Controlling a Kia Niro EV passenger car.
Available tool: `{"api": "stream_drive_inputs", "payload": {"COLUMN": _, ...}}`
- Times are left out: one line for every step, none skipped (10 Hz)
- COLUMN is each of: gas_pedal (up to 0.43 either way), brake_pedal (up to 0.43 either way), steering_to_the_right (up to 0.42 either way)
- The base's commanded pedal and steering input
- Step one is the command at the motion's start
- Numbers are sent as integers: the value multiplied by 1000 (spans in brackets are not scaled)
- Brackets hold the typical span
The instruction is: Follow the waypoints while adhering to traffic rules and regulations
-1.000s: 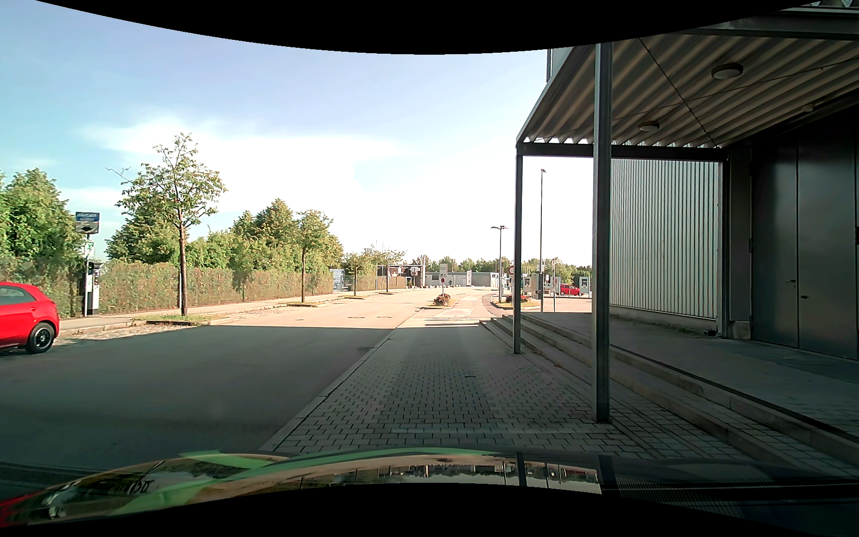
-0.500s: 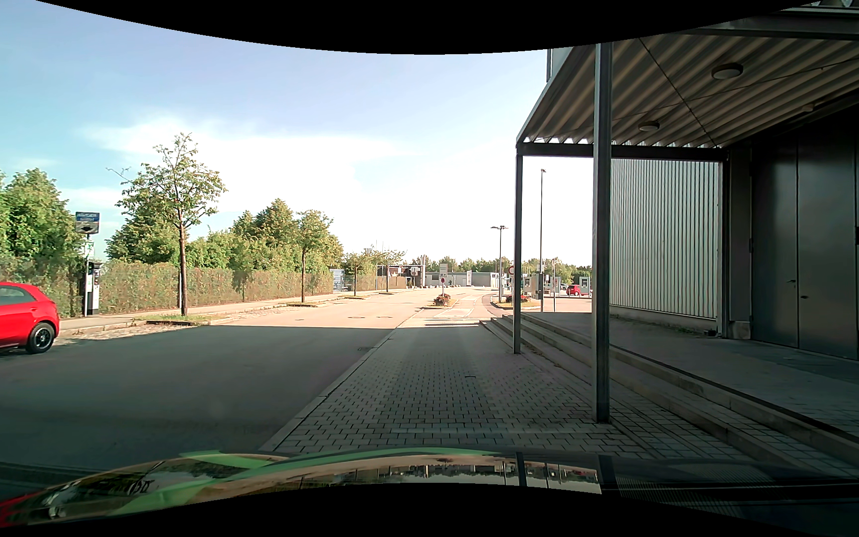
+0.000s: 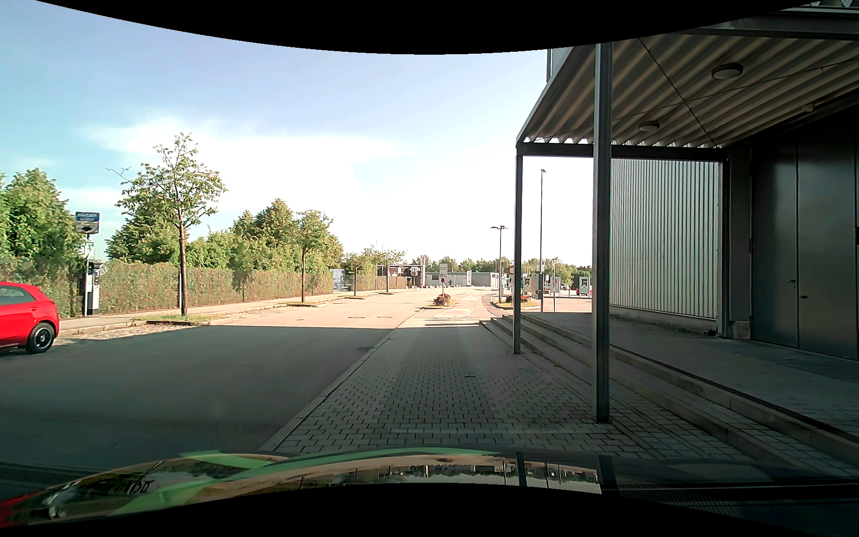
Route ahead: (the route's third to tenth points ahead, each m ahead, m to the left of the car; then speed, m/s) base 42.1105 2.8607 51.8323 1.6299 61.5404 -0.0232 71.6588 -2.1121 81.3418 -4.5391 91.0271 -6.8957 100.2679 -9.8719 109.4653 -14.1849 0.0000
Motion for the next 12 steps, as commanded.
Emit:
{"api": "stream_drive_inputs", "payload": {"gas_pedal": 0, "brake_pedal": 0, "steering_to_the_right": -81}}
{"api": "stream_drive_inputs", "payload": {"gas_pedal": 0, "brake_pedal": 0, "steering_to_the_right": -94}}
{"api": "stream_drive_inputs", "payload": {"gas_pedal": 0, "brake_pedal": 0, "steering_to_the_right": -114}}
{"api": "stream_drive_inputs", "payload": {"gas_pedal": 0, "brake_pedal": 0, "steering_to_the_right": -139}}
{"api": "stream_drive_inputs", "payload": {"gas_pedal": 0, "brake_pedal": 0, "steering_to_the_right": -159}}
{"api": "stream_drive_inputs", "payload": {"gas_pedal": 0, "brake_pedal": 0, "steering_to_the_right": -186}}
{"api": "stream_drive_inputs", "payload": {"gas_pedal": 0, "brake_pedal": 0, "steering_to_the_right": -210}}
{"api": "stream_drive_inputs", "payload": {"gas_pedal": 0, "brake_pedal": 0, "steering_to_the_right": -237}}
{"api": "stream_drive_inputs", "payload": {"gas_pedal": 0, "brake_pedal": 0, "steering_to_the_right": -258}}
{"api": "stream_drive_inputs", "payload": {"gas_pedal": 0, "brake_pedal": 49, "steering_to_the_right": -280}}
{"api": "stream_drive_inputs", "payload": {"gas_pedal": 0, "brake_pedal": 91, "steering_to_the_right": -308}}
{"api": "stream_drive_inputs", "payload": {"gas_pedal": 0, "brake_pedal": 98, "steering_to_the_right": -327}}
